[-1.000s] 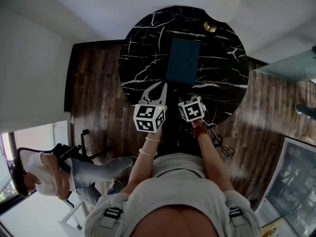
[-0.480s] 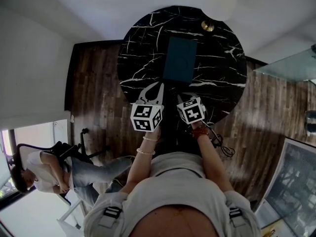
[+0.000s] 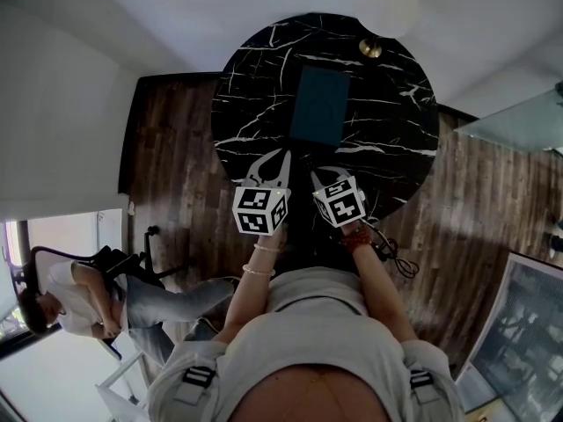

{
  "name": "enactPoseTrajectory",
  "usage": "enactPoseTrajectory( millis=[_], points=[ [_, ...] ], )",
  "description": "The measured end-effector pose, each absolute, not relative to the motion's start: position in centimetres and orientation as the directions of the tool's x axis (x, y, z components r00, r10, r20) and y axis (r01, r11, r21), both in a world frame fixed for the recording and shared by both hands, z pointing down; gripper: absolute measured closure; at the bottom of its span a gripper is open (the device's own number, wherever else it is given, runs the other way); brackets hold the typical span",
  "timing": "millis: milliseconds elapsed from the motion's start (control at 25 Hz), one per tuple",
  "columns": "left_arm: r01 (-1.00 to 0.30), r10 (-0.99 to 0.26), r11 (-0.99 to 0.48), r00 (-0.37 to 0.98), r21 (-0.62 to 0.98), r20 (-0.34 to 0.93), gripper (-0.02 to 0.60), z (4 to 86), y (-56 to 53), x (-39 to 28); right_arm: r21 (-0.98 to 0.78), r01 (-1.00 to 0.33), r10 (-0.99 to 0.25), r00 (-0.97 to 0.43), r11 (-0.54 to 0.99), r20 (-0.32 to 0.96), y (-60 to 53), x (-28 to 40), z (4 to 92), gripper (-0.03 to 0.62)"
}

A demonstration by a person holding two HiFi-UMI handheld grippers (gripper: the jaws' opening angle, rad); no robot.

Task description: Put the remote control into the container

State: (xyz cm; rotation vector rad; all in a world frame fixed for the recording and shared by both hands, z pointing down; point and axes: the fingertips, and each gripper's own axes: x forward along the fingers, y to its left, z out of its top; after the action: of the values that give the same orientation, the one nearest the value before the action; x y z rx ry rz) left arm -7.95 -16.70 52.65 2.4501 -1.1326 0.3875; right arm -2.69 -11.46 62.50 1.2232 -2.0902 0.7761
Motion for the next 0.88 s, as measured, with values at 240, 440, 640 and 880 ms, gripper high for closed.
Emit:
enactPoseTrajectory(
  millis=[240, 440, 640, 880],
  points=[
    [-0.785, -0.67, -0.569, 0.615, 0.244, 0.416, 0.574, 52.7, -15.5, -8.1, -0.2, -0.862, -0.557, -0.461, 0.465, 0.691, -10.5, -3.7, 61.2, 0.582],
    [-0.797, -0.681, -0.554, 0.6, 0.24, 0.419, 0.574, 52.7, -14.2, -8.2, -0.215, -0.832, -0.559, -0.512, 0.512, 0.652, -9.4, -4.7, 60.0, 0.582],
    [-0.812, -0.693, -0.532, 0.581, 0.24, 0.427, 0.574, 52.8, -13.1, -8.6, -0.219, -0.804, -0.535, -0.543, 0.552, 0.648, -8.4, -5.4, 59.9, 0.582],
    [-0.832, -0.714, -0.499, 0.554, 0.243, 0.428, 0.574, 52.8, -11.5, -9.1, -0.219, -0.763, -0.485, -0.575, 0.608, 0.659, -6.4, -6.4, 60.7, 0.582]
  ],
)
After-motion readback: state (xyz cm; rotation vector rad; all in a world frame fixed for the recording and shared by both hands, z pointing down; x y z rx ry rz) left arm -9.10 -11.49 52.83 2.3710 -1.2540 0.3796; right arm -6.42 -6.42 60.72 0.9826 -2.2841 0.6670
